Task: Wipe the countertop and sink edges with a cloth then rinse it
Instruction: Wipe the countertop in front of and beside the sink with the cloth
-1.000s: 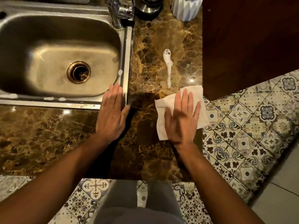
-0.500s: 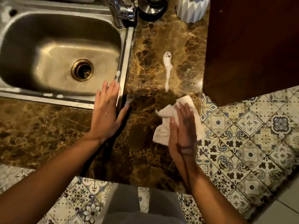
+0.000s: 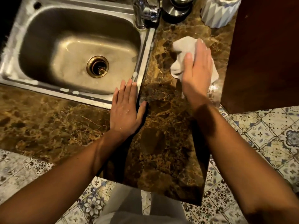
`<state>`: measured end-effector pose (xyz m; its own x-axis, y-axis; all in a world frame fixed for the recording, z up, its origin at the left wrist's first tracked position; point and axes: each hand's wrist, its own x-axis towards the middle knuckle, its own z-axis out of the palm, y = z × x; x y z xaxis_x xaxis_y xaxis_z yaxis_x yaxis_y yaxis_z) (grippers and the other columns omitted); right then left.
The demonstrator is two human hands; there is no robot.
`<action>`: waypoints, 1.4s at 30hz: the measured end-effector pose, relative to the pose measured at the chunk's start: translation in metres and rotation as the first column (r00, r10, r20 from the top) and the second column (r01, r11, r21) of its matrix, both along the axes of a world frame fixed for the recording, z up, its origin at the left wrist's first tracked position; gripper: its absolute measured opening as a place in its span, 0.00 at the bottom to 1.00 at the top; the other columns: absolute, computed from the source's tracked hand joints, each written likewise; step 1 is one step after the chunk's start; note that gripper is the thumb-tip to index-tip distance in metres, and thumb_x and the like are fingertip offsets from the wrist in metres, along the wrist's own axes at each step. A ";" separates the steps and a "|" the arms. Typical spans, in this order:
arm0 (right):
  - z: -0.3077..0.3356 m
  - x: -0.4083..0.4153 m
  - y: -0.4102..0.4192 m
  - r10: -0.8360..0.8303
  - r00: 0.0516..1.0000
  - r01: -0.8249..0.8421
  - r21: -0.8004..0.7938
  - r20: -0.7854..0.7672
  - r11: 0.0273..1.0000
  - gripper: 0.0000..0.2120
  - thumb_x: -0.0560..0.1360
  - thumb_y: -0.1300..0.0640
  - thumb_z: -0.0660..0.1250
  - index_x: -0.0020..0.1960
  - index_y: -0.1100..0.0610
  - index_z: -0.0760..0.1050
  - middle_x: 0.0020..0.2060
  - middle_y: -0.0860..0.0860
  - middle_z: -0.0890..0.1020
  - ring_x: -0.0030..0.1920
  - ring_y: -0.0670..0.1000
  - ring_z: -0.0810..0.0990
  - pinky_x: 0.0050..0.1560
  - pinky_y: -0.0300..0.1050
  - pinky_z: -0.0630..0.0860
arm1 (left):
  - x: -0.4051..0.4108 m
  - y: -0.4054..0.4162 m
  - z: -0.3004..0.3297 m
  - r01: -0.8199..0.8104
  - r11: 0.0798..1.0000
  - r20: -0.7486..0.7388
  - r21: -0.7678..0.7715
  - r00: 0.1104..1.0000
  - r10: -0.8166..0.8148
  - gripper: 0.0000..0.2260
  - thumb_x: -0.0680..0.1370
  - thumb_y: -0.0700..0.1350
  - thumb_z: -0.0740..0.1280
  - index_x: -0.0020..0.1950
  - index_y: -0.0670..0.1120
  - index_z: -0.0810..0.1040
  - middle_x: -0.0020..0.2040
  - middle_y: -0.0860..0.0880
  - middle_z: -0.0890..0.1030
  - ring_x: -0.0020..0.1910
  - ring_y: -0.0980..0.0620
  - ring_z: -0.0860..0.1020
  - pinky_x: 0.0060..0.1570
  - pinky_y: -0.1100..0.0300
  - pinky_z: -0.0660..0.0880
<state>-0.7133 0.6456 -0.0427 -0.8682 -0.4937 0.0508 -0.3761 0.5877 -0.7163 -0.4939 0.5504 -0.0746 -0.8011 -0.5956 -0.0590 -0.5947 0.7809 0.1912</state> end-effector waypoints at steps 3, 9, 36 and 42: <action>-0.022 -0.002 -0.009 0.090 0.988 -0.041 0.355 -0.122 0.934 0.31 0.85 0.41 0.47 0.84 0.53 0.54 0.83 0.57 0.55 0.83 0.60 0.49 0.82 0.60 0.45 | 0.001 0.001 -0.002 -0.012 1.000 0.011 -0.006 1.000 0.012 0.32 0.86 0.60 0.49 0.85 0.43 0.51 0.86 0.44 0.52 0.85 0.47 0.47 0.83 0.47 0.46; -0.019 -0.019 -0.031 0.091 0.990 -0.033 0.454 -0.106 0.890 0.29 0.85 0.39 0.43 0.82 0.47 0.61 0.83 0.57 0.55 0.83 0.64 0.47 0.81 0.65 0.42 | 0.001 0.001 -0.003 -0.013 1.000 0.027 -0.022 1.000 0.013 0.31 0.87 0.59 0.50 0.85 0.43 0.51 0.85 0.44 0.52 0.85 0.47 0.47 0.83 0.49 0.43; -0.031 0.127 0.102 0.189 0.961 -0.085 0.436 -0.201 0.896 0.30 0.81 0.38 0.61 0.80 0.48 0.66 0.82 0.57 0.62 0.82 0.64 0.54 0.80 0.66 0.52 | 0.001 0.000 -0.005 0.009 0.999 -0.012 -0.048 1.000 -0.010 0.30 0.87 0.57 0.50 0.84 0.41 0.55 0.84 0.42 0.57 0.84 0.45 0.55 0.83 0.47 0.51; -0.029 0.079 0.065 0.163 0.965 -0.038 0.509 -0.204 0.860 0.30 0.82 0.35 0.54 0.80 0.47 0.65 0.82 0.56 0.60 0.83 0.64 0.52 0.80 0.65 0.51 | 0.001 0.000 -0.006 0.012 0.998 -0.018 -0.057 1.000 -0.013 0.30 0.87 0.56 0.52 0.84 0.41 0.54 0.84 0.42 0.56 0.84 0.45 0.54 0.82 0.46 0.51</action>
<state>-0.6339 0.7103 -0.0717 -0.8061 -0.5909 -0.0314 -0.5706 0.7903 -0.2232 -0.4932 0.5501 -0.0810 -0.8092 -0.5874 -0.0106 -0.5815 0.7983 0.1567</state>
